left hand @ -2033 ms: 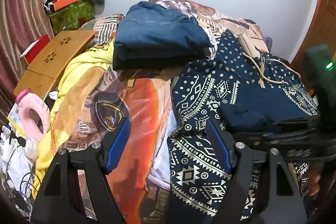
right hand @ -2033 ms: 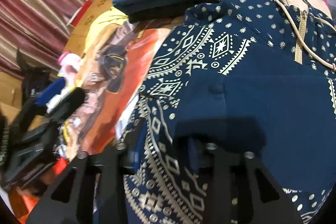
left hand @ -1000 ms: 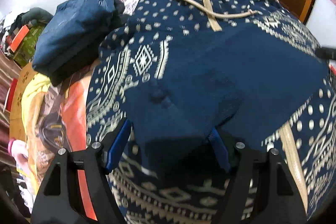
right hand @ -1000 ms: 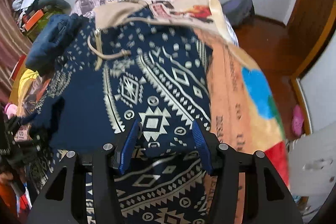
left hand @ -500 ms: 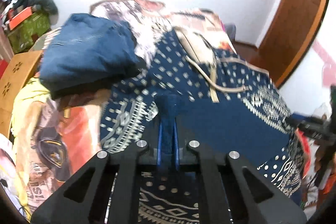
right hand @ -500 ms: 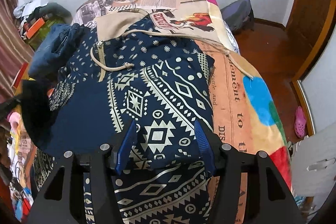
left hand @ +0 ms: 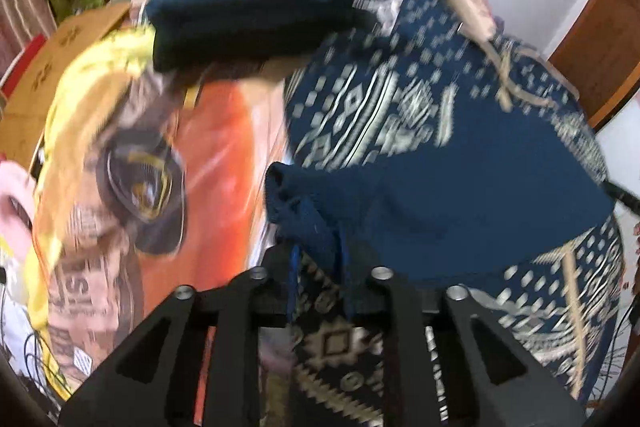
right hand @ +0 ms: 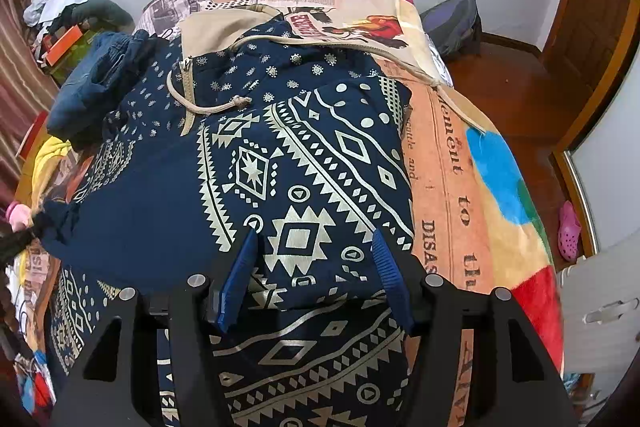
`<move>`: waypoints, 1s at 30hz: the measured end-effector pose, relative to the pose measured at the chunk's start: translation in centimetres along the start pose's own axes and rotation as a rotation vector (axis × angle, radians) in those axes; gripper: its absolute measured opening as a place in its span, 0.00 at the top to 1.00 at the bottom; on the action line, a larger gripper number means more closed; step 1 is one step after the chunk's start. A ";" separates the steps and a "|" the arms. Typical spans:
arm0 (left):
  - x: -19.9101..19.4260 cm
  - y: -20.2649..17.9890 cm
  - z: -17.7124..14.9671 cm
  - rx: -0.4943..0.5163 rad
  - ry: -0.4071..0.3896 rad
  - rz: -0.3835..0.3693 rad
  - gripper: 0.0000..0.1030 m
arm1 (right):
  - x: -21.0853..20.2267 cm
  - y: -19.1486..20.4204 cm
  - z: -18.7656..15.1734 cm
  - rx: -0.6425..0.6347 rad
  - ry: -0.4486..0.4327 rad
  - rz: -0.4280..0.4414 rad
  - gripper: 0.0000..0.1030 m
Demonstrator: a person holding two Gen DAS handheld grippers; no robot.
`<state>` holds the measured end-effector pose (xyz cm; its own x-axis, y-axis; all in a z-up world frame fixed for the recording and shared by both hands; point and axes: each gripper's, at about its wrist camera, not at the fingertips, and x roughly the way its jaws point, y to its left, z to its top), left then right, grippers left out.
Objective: Fold large clothes
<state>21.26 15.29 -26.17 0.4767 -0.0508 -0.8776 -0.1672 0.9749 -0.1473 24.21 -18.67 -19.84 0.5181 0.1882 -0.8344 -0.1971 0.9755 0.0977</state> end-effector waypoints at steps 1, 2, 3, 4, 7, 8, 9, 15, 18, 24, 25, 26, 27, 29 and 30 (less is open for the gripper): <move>0.2 0.3 -0.4 0.001 0.007 0.008 0.68 | 0.0 0.0 0.0 0.000 0.000 -0.002 0.46; 0.3 0.4 -0.8 0.006 0.017 0.039 0.65 | -0.1 0.0 -0.1 -0.001 0.000 -0.003 0.46; 0.3 0.6 -1.2 0.010 0.017 0.058 0.62 | -0.1 0.0 -0.1 -0.001 0.000 -0.004 0.46; 0.3 0.8 -1.3 0.017 0.018 0.080 0.62 | -0.1 0.1 0.0 0.000 0.001 -0.005 0.46; -0.4 0.9 -1.1 0.024 0.011 0.099 0.59 | -0.1 0.1 0.0 -0.004 0.007 -0.004 0.46; -0.7 0.9 -0.8 0.025 0.004 0.097 0.59 | -0.2 0.1 0.1 -0.006 0.010 -0.004 0.46; -1.2 0.6 -0.3 0.029 -0.010 0.093 0.58 | -0.2 0.1 0.1 -0.008 0.012 -0.002 0.46; -3.5 -2.2 4.3 0.094 -0.106 0.081 0.52 | -0.5 0.3 2.0 -0.016 -0.013 0.016 0.46; -4.8 -4.1 7.3 0.118 -0.175 0.044 0.46 | -0.9 0.4 3.5 -0.020 -0.047 0.022 0.46; -5.1 -7.9 13.2 0.145 -0.247 -0.036 0.43 | -1.8 0.8 8.1 -0.037 -0.134 0.036 0.46; -4.8 -8.5 14.1 0.149 -0.251 -0.048 0.43 | -1.8 0.9 8.9 -0.038 -0.148 0.040 0.46; -4.4 -9.2 15.3 0.155 -0.254 -0.058 0.43 | -1.7 1.0 9.9 -0.038 -0.162 0.050 0.46; -4.0 -9.6 16.1 0.162 -0.254 -0.063 0.43 | -1.5 1.1 10.7 -0.036 -0.170 0.060 0.46; -3.0 -10.8 17.6 0.187 -0.252 -0.069 0.43 | -0.8 1.4 12.4 -0.028 -0.180 0.068 0.46; -2.6 -11.2 18.1 0.197 -0.251 -0.066 0.43 | -0.2 1.6 13.3 -0.026 -0.184 0.068 0.46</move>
<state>37.54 8.46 -13.99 0.6829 -0.0838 -0.7257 0.0294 0.9958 -0.0873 34.89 -15.68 -12.32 0.6461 0.2734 -0.7126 -0.2568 0.9571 0.1343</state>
